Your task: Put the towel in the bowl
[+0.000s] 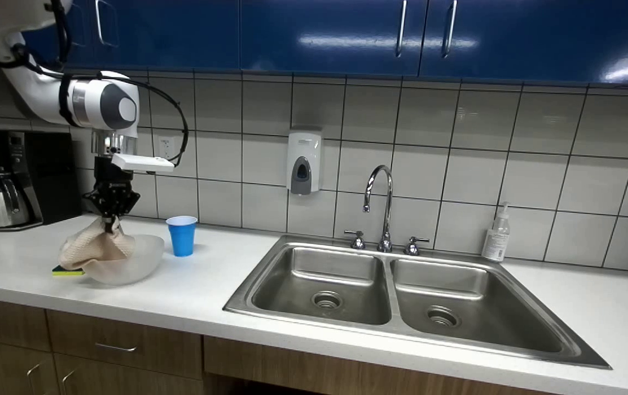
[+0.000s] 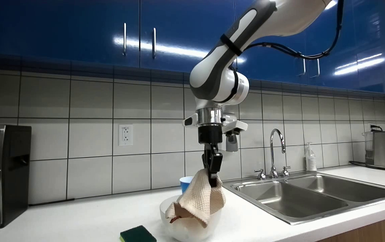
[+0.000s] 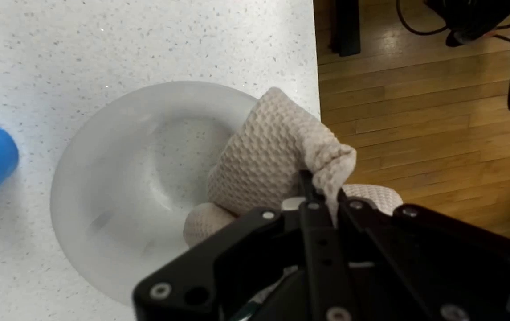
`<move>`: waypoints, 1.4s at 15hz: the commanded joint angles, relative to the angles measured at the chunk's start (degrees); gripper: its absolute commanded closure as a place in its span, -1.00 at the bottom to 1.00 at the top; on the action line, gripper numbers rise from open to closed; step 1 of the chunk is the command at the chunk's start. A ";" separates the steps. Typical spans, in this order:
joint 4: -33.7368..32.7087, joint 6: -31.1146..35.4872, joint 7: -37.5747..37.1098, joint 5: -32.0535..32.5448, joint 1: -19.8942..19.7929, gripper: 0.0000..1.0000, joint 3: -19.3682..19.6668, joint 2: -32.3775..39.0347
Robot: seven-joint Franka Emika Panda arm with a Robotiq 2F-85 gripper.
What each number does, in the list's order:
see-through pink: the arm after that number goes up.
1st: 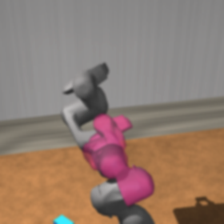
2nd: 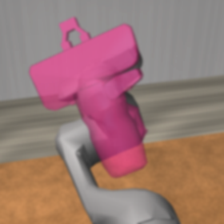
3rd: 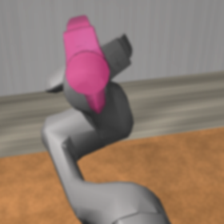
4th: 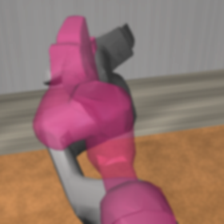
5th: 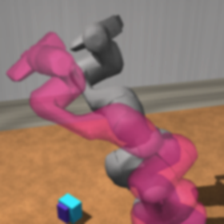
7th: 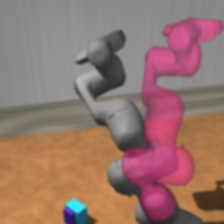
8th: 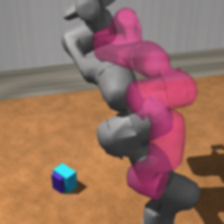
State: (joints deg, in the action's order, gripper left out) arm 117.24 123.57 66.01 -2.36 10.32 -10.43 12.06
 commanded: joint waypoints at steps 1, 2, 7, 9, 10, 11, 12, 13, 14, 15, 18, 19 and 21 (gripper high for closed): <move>0.18 0.03 2.17 -1.18 -1.26 0.98 -1.37 0.95; 0.20 0.01 2.18 -1.18 -1.31 0.98 -1.45 1.32; 0.09 -0.74 2.05 -0.92 -1.39 0.98 -1.67 2.96; 0.09 -1.08 1.92 -0.70 -1.42 0.39 -1.68 3.32; 0.22 -1.05 1.91 -0.71 -1.48 0.27 -1.67 3.31; 0.35 -1.00 1.84 -0.76 -1.55 0.14 -1.66 3.24; 0.45 -0.98 1.80 -0.79 -1.61 -0.03 -1.65 3.19; 0.59 -0.91 1.79 -0.82 -1.70 -0.16 -1.62 3.08; 0.68 -0.89 1.73 -0.81 -1.76 -0.34 -1.60 3.00; 0.81 -0.81 1.67 -0.72 -1.81 -0.47 -1.57 2.83; 1.20 -0.80 1.22 -0.24 -1.88 -0.94 -1.41 1.95; 1.37 -1.25 1.36 0.10 -1.92 -0.99 -1.35 1.45; 2.18 -0.69 0.82 0.44 -1.95 -1.00 -1.16 0.28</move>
State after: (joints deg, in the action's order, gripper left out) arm 117.56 123.41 66.33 -2.44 9.65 -10.85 15.56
